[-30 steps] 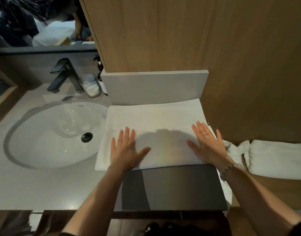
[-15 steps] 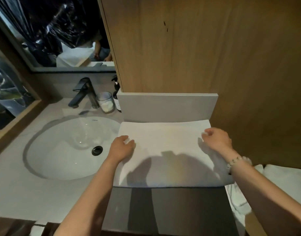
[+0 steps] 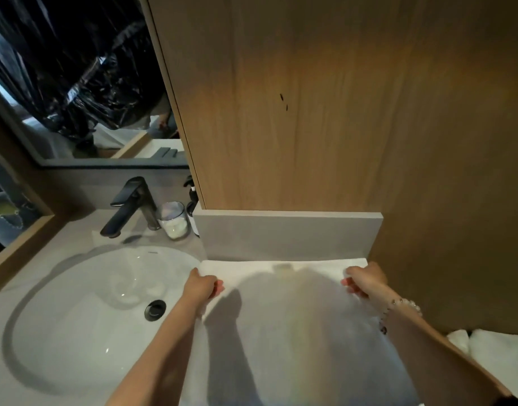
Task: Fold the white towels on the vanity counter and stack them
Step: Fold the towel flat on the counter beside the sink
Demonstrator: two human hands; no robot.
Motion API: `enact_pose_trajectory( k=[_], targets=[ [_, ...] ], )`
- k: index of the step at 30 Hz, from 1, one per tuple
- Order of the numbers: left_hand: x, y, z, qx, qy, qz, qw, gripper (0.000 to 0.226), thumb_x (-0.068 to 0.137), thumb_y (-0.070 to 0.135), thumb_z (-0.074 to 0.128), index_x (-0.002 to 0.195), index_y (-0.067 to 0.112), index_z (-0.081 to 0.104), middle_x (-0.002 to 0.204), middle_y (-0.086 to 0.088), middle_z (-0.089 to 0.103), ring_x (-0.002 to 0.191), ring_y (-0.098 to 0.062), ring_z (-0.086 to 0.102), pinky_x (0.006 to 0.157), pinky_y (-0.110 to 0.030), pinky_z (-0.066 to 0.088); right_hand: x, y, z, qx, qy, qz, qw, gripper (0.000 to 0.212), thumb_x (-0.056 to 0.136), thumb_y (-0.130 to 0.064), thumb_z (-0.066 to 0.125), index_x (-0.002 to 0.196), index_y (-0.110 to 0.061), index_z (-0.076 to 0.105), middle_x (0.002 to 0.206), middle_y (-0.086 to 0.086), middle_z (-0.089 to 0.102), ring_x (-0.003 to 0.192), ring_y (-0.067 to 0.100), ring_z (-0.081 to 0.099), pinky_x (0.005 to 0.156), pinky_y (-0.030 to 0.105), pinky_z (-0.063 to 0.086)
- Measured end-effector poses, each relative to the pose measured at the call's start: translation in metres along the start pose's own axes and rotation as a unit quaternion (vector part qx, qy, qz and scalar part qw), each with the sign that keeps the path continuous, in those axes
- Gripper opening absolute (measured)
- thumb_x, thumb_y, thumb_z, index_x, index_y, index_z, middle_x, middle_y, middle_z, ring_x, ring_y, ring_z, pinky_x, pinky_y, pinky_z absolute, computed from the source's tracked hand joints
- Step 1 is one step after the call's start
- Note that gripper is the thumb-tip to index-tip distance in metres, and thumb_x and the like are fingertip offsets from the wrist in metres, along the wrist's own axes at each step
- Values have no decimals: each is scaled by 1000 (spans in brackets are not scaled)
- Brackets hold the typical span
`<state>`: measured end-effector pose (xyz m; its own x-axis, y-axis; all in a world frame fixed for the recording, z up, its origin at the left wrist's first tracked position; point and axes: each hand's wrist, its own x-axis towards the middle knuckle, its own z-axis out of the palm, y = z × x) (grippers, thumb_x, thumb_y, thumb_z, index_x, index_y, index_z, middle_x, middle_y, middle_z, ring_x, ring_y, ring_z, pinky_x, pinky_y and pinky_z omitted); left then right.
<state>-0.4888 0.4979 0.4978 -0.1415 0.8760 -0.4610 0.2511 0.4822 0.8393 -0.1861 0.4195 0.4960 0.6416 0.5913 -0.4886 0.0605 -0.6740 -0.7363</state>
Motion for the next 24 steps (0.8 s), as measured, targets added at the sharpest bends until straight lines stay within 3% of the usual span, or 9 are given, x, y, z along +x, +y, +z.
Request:
enact_pose_trajectory(
  k=[2, 4, 7, 11, 14, 16, 19, 21, 24],
  targets=[
    [9, -2, -1, 49, -6, 16, 999, 24, 87, -6, 40, 68, 9, 38, 45, -9, 53, 50, -25, 47, 44, -24, 44, 4, 3, 3, 28, 16, -7, 999, 27, 82, -10, 52, 109, -5, 48, 59, 0, 67, 31, 5, 52, 32, 13, 31],
    [15, -1, -3, 92, -24, 26, 995, 31, 86, 2, 44, 56, 5, 47, 38, -5, 51, 47, -24, 45, 46, -23, 39, 6, 8, 8, 64, 32, -20, 997, 17, 82, -11, 56, 99, -7, 55, 68, 3, 67, 43, 10, 57, 42, 19, 39],
    [17, 1, -1, 44, -27, 14, 999, 22, 86, 3, 50, 65, 2, 58, 53, -10, 56, 50, -22, 53, 50, -22, 45, 3, 18, 16, 140, 76, -37, 987, 5, 78, -9, 61, 84, -9, 61, 67, 5, 63, 54, 14, 58, 53, 26, 47],
    [16, 3, 6, -76, -43, -16, 996, 31, 87, 5, 46, 57, 10, 48, 49, -6, 45, 37, -12, 43, 38, -15, 35, 1, 22, 20, 258, 80, -26, 962, 12, 82, -17, 63, 87, -7, 60, 70, 8, 62, 52, 14, 56, 42, 18, 46],
    [15, 6, 6, -213, -24, -42, 976, 31, 96, 31, 42, 83, 7, 57, 63, -9, 58, 55, -19, 54, 56, -25, 46, 0, 13, 14, 291, 61, 5, 955, 28, 90, -33, 58, 76, -9, 56, 74, 13, 63, 60, 20, 58, 65, 30, 52],
    [12, 8, 4, -248, -23, -41, 968, 34, 98, 37, 37, 104, 6, 51, 77, -11, 58, 67, -22, 56, 62, -25, 49, -4, 8, 7, 282, 41, 9, 958, 32, 91, -38, 55, 74, -12, 55, 74, 13, 63, 64, 21, 59, 72, 34, 52],
    [5, 13, 0, -216, -4, -27, 976, 29, 98, 35, 40, 112, 11, 46, 80, -10, 58, 67, -21, 57, 55, -23, 51, -10, 8, -3, 262, 31, -10, 964, 31, 90, -39, 58, 77, -11, 58, 73, 12, 66, 64, 20, 59, 61, 31, 48],
    [-1, 16, -5, -183, 14, -14, 983, 24, 96, 32, 45, 105, 10, 49, 79, -9, 58, 65, -21, 58, 56, -27, 45, -17, 11, -10, 260, 39, -23, 965, 27, 88, -36, 61, 79, -11, 59, 75, 11, 67, 63, 18, 59, 56, 28, 46],
    [-14, 20, -12, -133, 31, 9, 991, 19, 93, 29, 51, 91, 10, 52, 78, -10, 55, 59, -23, 60, 46, -27, 35, -29, 12, -20, 256, 40, -62, 964, 17, 89, -27, 62, 84, -11, 58, 73, 6, 63, 59, 12, 51, 47, 19, 39]
  ],
)
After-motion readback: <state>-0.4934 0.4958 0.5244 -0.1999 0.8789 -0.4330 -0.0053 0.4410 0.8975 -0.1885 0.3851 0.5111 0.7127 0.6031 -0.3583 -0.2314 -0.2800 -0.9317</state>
